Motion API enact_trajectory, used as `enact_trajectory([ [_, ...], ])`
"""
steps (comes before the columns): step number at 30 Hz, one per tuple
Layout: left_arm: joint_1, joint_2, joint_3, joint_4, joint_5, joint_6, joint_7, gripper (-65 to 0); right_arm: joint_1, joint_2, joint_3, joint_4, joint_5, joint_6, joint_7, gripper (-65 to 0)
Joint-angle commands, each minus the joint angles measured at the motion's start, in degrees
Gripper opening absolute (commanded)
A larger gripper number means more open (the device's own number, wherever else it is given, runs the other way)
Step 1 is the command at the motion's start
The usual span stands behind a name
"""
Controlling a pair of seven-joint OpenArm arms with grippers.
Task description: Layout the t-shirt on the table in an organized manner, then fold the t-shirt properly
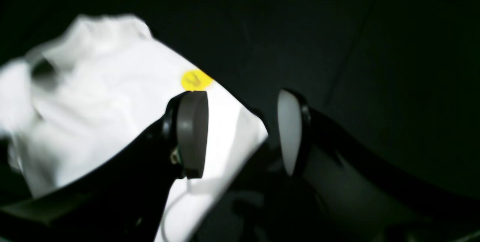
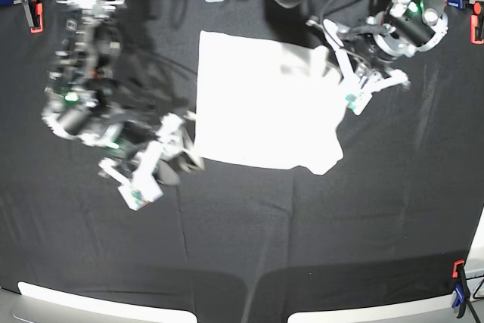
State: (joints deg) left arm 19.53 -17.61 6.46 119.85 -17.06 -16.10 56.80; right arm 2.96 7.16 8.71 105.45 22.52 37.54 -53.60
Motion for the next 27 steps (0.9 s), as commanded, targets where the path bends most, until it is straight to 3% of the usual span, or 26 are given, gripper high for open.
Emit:
enact_trajectory([
  [1, -0.17, -0.22, -0.02, 1.01, -1.40, 0.00, -1.03, -37.6, 1.90, -0.76, 0.11, -0.17, -0.68, -0.09, 2.40, -35.8],
  [3, -0.15, -0.22, -0.02, 1.22, -2.71, 0.42, -0.42, -36.2, 3.67, -2.47, 0.11, -3.19, -3.17, -0.11, 4.07, -35.9],
  [6, 0.07, -0.17, -0.02, 3.87, -6.32, 4.63, 2.58, -36.2, 7.50, -4.24, 0.11, -10.86, -5.14, -0.09, 4.44, -35.9],
  [11, 5.73, 1.05, 0.02, 11.93, -10.23, 4.72, 1.46, -36.2, 13.77, -4.76, 0.11, -26.25, -8.33, -0.09, 4.13, -35.9],
  [14, 10.67, 3.10, 0.07, 12.44, -13.51, 1.99, -5.33, -36.2, 14.25, -4.72, 0.11, -30.21, -8.74, 0.17, 4.13, -35.9],
  [17, 13.55, 3.28, 0.96, 9.07, -13.44, 0.83, -12.61, -36.2, 12.81, -4.74, 0.11, -30.34, -8.41, 1.16, 3.65, -35.9],
  [22, 9.68, 3.32, 5.53, -3.74, -13.51, -0.28, -12.74, -36.2, 9.60, -4.48, 0.09, -30.34, -8.22, 1.31, 2.49, -35.9],
  [27, 2.27, 3.34, 8.70, -11.76, -10.95, -0.24, -12.46, -36.2, 5.05, -4.33, 0.09, -29.07, -0.96, 2.46, -0.22, -35.9],
])
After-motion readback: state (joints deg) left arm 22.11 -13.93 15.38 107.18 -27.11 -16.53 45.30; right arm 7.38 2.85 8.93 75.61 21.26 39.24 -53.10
